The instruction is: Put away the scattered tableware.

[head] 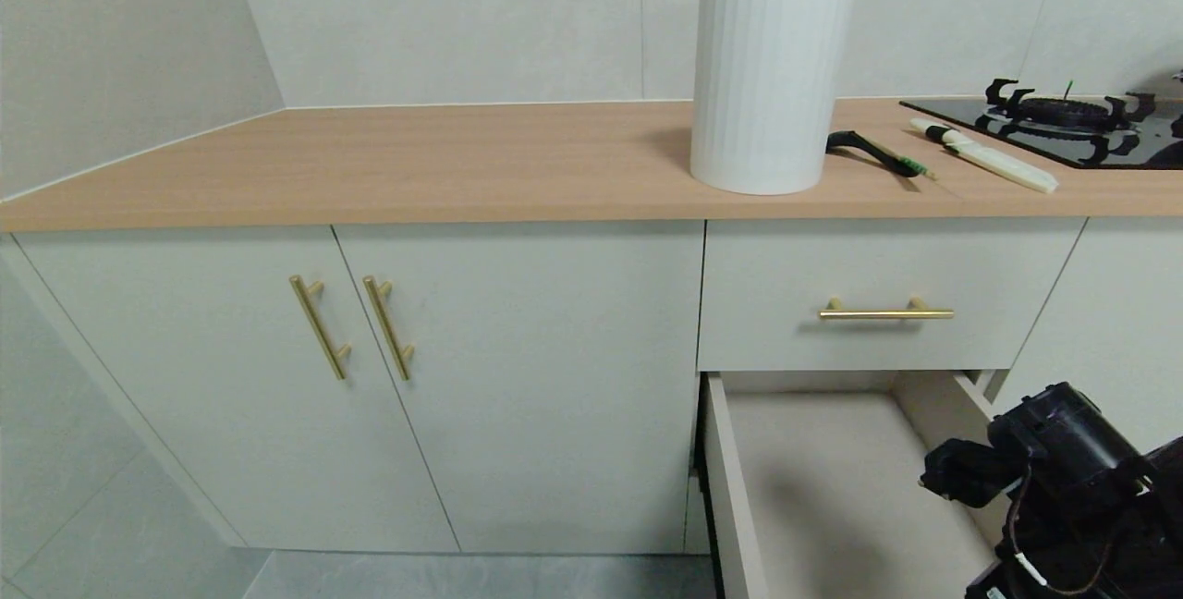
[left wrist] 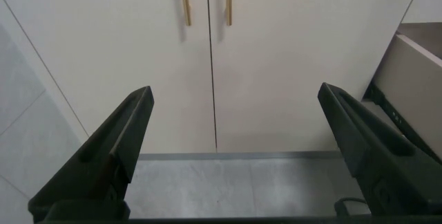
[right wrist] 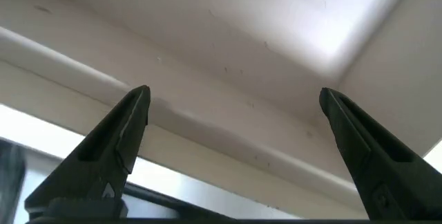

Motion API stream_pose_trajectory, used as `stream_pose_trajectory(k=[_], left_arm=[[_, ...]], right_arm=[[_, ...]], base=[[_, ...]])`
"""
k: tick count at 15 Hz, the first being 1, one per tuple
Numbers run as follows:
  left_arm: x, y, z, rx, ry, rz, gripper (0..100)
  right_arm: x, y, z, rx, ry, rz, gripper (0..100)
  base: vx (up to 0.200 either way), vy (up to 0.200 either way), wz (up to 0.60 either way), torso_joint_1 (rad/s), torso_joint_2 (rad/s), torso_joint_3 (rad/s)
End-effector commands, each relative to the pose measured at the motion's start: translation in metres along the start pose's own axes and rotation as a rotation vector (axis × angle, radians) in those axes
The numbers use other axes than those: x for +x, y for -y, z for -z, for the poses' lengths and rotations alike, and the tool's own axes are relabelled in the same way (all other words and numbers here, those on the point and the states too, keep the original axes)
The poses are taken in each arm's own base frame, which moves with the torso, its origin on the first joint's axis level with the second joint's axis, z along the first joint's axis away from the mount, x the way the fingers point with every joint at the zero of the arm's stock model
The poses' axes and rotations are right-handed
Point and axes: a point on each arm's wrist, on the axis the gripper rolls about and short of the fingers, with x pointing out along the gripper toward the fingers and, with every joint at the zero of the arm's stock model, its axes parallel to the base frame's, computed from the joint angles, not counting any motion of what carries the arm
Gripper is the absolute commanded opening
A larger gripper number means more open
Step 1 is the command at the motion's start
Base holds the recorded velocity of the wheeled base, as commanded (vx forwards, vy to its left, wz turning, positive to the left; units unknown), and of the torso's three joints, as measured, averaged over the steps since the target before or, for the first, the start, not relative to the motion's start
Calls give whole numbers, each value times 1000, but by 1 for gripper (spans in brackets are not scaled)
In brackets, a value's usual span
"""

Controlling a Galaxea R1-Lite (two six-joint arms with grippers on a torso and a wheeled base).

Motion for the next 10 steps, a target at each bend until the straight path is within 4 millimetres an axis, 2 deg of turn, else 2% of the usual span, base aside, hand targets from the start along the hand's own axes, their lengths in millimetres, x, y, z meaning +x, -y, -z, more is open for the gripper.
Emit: stream_pose_trajectory(k=[1, 4, 7, 10], left_arm=[[0, 0, 0, 0, 0, 0, 100], [0, 0, 0, 0, 0, 0, 100], [0, 0, 0, 0, 0, 0, 100], [0, 0, 0, 0, 0, 0, 100]], right_arm=[[-10, -5, 4, -31, -20, -19, 100], [-13, -16, 16, -123, -130, -53, 100], [-12, -18, 14, -130, -132, -53, 100], [-28, -10, -9, 21, -7, -34, 100]], base=[[0, 0, 0, 0, 0, 0], [0, 0, 0, 0, 0, 0], [0, 0, 0, 0, 0, 0], [0, 0, 0, 0, 0, 0]])
